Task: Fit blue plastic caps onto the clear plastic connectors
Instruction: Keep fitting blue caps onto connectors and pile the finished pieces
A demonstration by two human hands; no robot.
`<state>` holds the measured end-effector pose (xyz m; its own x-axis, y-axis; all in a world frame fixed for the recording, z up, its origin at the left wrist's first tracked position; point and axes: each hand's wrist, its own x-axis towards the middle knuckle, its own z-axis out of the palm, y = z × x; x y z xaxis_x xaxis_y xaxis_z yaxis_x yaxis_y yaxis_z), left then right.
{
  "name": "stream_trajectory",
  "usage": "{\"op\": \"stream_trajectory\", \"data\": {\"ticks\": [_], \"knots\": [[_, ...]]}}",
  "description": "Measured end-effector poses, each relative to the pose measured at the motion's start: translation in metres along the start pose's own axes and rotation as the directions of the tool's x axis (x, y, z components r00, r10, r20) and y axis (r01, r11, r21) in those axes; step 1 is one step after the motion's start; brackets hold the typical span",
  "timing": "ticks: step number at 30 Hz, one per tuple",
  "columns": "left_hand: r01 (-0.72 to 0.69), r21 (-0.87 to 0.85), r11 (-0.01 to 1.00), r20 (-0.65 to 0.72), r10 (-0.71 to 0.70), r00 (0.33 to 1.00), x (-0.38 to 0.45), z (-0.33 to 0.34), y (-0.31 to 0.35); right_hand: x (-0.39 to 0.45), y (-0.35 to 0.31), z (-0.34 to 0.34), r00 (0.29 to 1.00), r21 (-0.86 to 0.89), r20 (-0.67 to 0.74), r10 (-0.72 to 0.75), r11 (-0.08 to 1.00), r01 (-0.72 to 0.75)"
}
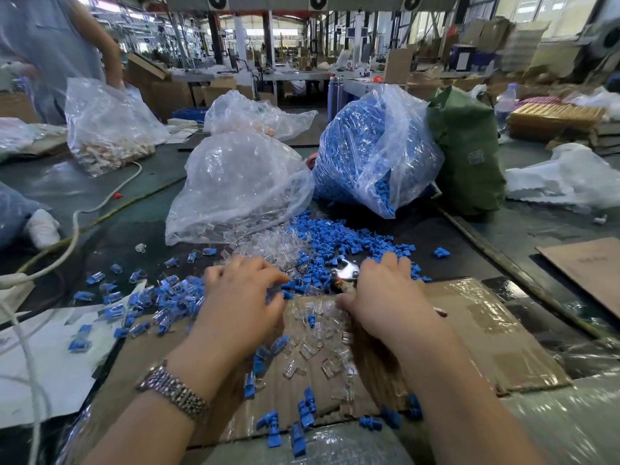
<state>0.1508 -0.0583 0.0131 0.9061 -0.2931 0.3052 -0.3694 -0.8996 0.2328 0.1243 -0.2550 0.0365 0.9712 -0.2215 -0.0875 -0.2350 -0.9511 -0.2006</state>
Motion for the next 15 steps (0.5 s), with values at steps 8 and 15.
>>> {"op": "stream_trajectory", "data": {"ticks": [8,15], "knots": [[-0.036,0.047,0.998,0.026,0.035,0.999,0.005,0.014,0.003,-0.009,-0.026,-0.001,0.948,0.079,-0.017,-0.319,0.944,0.319],[-0.037,-0.024,0.999,0.033,0.038,0.999,0.008,0.016,0.000,-0.012,-0.035,0.009,0.939,-0.107,-0.036,-0.343,0.935,0.337]]}}
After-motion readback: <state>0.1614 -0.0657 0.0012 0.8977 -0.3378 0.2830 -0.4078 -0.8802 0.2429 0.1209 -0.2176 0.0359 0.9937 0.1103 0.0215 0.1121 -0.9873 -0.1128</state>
